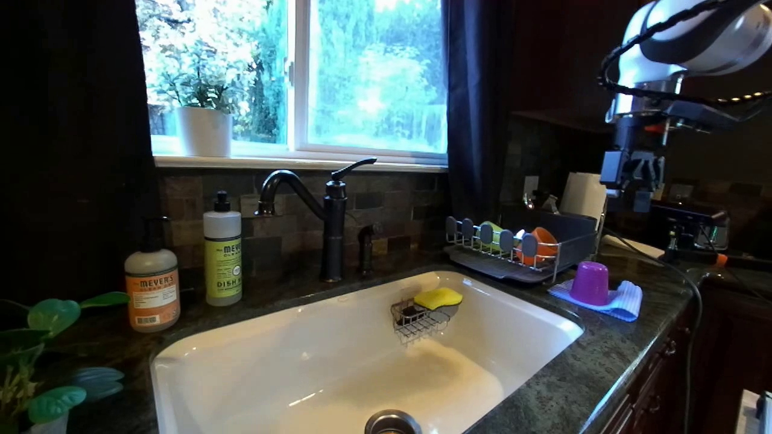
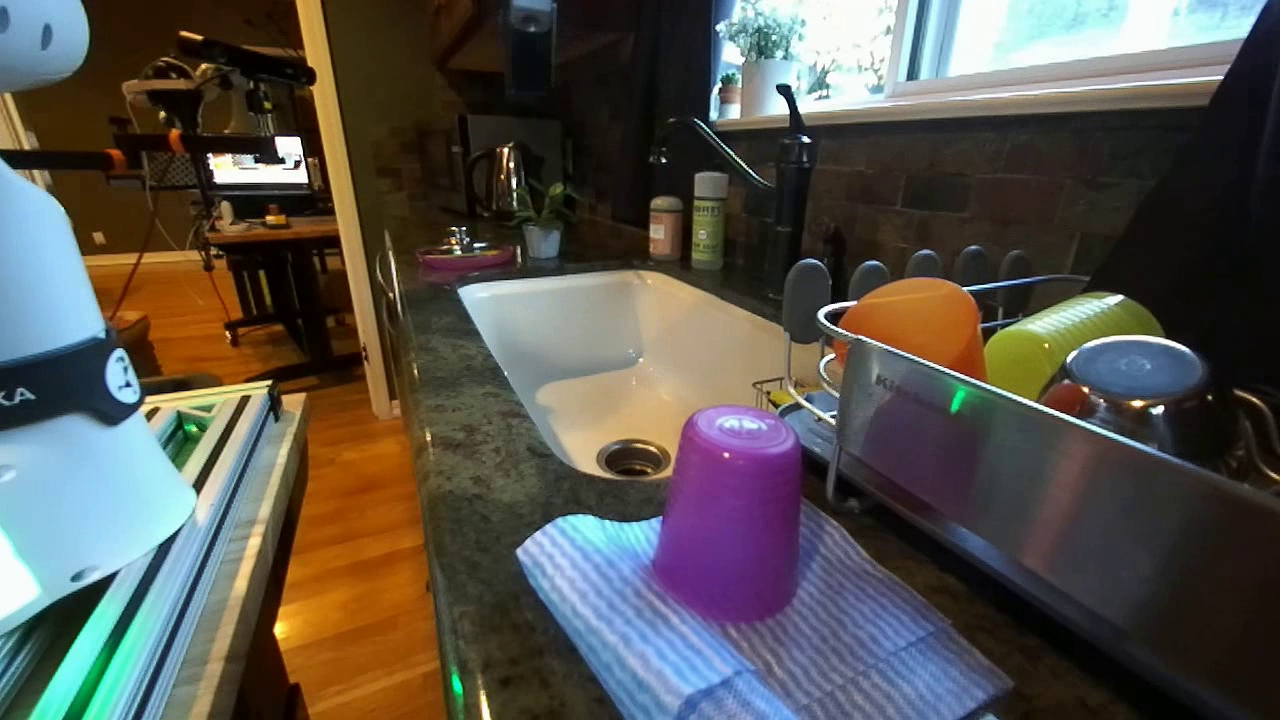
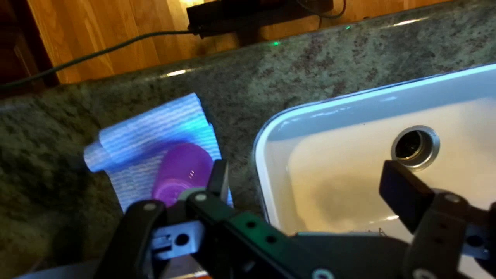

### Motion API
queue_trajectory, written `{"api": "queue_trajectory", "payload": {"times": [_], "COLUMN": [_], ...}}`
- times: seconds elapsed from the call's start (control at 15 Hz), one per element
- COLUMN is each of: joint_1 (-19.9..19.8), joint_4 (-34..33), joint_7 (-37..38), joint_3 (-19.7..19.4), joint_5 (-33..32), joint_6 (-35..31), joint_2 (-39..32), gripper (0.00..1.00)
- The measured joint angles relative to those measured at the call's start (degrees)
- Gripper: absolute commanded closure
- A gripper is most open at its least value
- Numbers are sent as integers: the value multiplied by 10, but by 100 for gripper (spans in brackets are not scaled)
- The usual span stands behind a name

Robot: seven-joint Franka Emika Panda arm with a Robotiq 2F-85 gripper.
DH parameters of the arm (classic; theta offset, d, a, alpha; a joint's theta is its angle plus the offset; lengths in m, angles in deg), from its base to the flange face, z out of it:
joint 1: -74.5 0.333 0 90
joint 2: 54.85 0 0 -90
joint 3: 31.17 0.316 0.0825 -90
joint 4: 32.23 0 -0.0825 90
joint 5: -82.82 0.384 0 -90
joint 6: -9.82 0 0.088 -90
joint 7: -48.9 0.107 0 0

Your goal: Move the orange cup from the drying rack

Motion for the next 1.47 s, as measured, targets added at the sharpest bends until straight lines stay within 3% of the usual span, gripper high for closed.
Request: {"api": "queue_trajectory", "payload": {"times": [0.13, 0.27, 0.6, 1.13, 1.47], "joint_1": [-37, -48, -65, -197, -198], "joint_4": [13, 16, 12, -16, -23], "joint_7": [-16, -22, 88, 188, 189], "joint_3": [-41, -53, -33, -54, -52], "joint_5": [-1, -1, 15, -22, -22], "joint_6": [0, 0, -46, -213, -214], "joint_2": [12, 18, 0, -94, -102], "gripper": [0, 0, 0, 0, 0]}}
